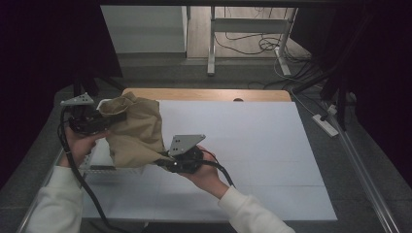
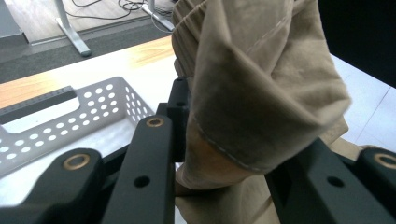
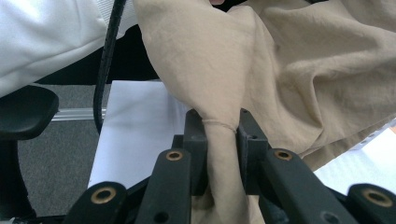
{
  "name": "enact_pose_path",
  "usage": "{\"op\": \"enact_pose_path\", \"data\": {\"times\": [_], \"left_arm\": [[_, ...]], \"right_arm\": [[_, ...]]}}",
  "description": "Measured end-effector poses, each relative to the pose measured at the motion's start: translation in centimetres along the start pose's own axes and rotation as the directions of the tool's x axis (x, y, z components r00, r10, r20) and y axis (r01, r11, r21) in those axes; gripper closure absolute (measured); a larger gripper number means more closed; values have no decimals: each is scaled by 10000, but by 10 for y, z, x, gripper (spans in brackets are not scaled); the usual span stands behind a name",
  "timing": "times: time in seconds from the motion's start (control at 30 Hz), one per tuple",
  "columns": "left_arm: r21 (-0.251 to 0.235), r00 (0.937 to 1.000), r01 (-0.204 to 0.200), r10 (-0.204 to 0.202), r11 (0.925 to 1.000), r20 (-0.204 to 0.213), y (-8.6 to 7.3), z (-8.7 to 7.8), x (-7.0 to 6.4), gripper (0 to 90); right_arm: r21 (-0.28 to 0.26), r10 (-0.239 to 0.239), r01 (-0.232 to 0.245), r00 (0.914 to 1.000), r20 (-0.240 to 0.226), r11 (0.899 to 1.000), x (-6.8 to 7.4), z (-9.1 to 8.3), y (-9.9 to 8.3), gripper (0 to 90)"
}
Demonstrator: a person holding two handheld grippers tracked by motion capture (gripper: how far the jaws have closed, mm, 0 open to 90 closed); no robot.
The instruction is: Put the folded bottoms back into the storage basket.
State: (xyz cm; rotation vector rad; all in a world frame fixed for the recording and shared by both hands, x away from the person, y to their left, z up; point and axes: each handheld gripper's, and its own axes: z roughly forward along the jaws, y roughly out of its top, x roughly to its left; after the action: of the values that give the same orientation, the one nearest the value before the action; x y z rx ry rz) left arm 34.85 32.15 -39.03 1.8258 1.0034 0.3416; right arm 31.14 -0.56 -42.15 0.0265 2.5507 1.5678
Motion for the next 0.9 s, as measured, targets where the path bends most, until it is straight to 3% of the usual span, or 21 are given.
{"op": "enact_pose_path", "data": {"times": [0.6, 0.9], "left_arm": [[184, 9994, 218, -213, 9996, -264, -4, -10, 17, 703], [281, 9977, 484, -470, 9984, -485, -9, -15, 33, 703]], "right_arm": [[32, 106, -106, 9998, -179, 9999, -2, 21, 9, 769], [66, 129, -128, 9996, -246, 9999, -6, 38, 15, 769]]}}
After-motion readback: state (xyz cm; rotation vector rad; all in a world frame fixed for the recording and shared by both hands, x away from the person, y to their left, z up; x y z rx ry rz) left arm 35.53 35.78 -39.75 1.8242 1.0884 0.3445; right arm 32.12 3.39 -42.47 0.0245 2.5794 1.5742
